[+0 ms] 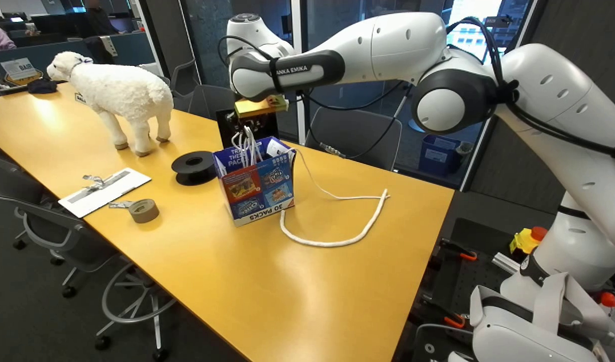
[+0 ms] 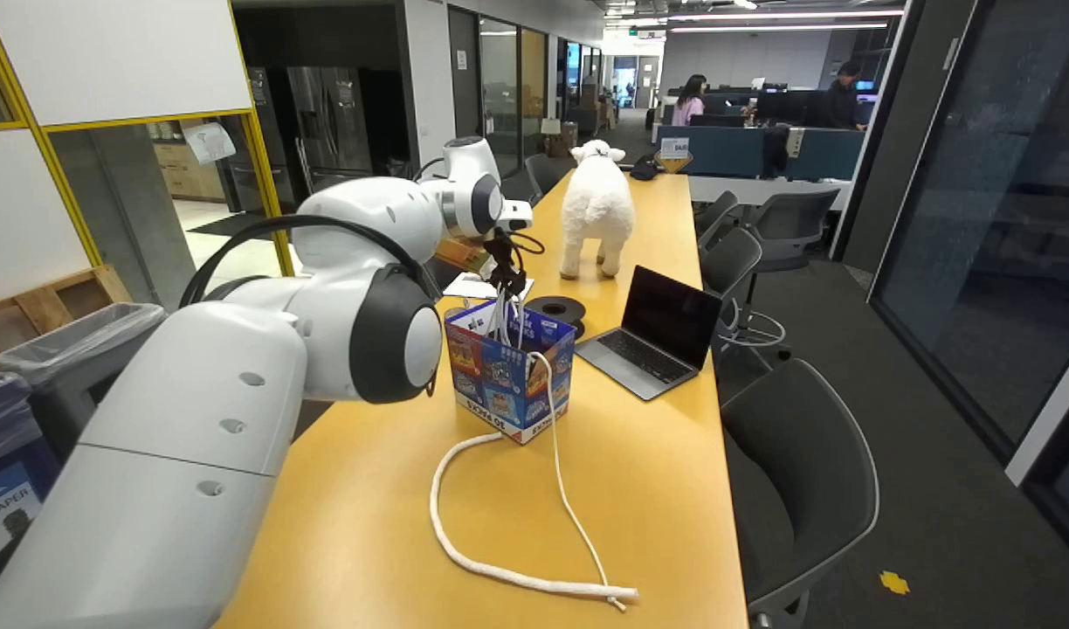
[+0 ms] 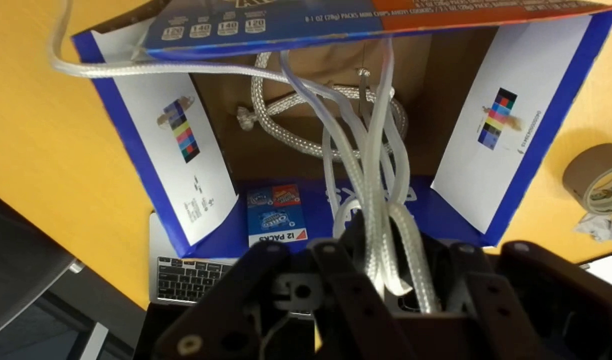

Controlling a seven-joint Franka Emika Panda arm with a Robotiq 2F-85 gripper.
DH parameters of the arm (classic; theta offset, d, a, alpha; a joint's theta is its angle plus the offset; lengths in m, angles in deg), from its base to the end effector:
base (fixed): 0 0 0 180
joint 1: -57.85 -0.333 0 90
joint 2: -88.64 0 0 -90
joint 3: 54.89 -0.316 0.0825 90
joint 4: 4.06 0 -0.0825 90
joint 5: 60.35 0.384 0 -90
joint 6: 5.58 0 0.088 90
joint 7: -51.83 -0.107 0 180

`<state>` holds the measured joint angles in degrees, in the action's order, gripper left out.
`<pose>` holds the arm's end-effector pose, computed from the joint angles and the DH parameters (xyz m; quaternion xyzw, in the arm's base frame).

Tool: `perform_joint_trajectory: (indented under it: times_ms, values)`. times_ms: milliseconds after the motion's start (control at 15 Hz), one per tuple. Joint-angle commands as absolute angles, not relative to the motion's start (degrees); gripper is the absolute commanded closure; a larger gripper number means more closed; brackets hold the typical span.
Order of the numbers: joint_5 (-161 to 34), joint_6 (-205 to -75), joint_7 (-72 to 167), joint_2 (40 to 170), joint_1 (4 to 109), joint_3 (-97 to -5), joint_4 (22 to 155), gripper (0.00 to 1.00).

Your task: Put the white ropes inside the blue box

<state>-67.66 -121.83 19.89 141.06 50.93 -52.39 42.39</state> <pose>0.8057 0.0714 0.4078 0.9640 -0.2050 0.1676 0.0255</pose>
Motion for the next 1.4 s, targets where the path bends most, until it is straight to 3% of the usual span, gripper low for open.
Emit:
perform_joint_trajectory:
  times_ms: [0,200,600,1333]
  values:
    - [-67.0,-118.9,24.9,141.6,51.7,-53.8,40.4,0.61]
    - [-67.3,-116.4,29.8,139.6,52.0,-54.5,43.3,0.45]
    - [-69.4,-116.3,38.3,129.5,53.0,-53.2,55.7,0.01]
    - [-71.7,-119.9,46.6,109.8,58.5,-50.9,84.2,0.0]
